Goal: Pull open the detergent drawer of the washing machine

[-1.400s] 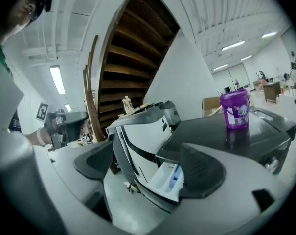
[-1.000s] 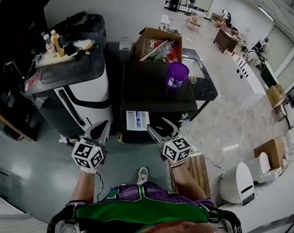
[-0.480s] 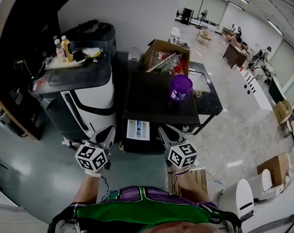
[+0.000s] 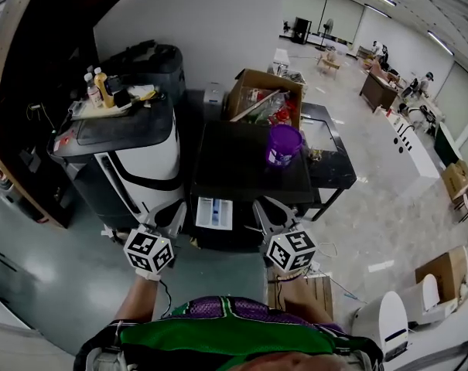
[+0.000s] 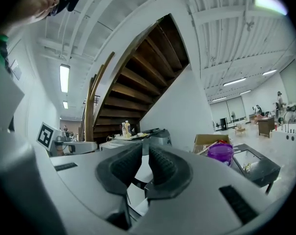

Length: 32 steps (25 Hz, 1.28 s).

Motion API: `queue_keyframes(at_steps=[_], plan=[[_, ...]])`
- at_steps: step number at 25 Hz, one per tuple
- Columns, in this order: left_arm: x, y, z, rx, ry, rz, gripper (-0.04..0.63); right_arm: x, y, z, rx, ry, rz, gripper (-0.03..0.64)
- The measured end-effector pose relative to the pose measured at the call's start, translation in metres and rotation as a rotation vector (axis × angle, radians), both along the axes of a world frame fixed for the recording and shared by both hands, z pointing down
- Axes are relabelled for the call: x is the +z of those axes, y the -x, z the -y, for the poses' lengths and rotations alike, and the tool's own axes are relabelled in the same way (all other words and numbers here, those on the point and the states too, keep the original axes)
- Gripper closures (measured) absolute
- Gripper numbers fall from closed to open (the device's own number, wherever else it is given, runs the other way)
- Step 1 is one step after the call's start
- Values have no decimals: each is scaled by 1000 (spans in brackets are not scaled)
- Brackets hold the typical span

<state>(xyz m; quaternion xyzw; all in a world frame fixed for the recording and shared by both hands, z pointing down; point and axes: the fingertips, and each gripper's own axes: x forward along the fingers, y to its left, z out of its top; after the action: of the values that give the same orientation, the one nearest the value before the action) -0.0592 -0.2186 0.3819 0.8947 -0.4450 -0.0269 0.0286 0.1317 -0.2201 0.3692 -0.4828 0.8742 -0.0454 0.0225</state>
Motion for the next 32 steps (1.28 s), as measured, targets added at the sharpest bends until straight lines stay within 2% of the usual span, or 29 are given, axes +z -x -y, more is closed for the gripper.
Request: queue_keyframes(at_steps=[5, 11, 21, 32], plan=[[-11, -2, 2, 2, -3, -28, 577, -10, 7, -3, -72, 6, 42, 606], [-10, -4, 1, -2, -1, -25, 577, -16, 0, -5, -39, -30, 23, 607], [-4, 6, -1, -20, -13, -7, 577, -11, 5, -7, -36, -33, 30, 614], [-6, 3, -4, 3, -28, -12, 577, -10, 3, -13, 3, -59, -1, 614]])
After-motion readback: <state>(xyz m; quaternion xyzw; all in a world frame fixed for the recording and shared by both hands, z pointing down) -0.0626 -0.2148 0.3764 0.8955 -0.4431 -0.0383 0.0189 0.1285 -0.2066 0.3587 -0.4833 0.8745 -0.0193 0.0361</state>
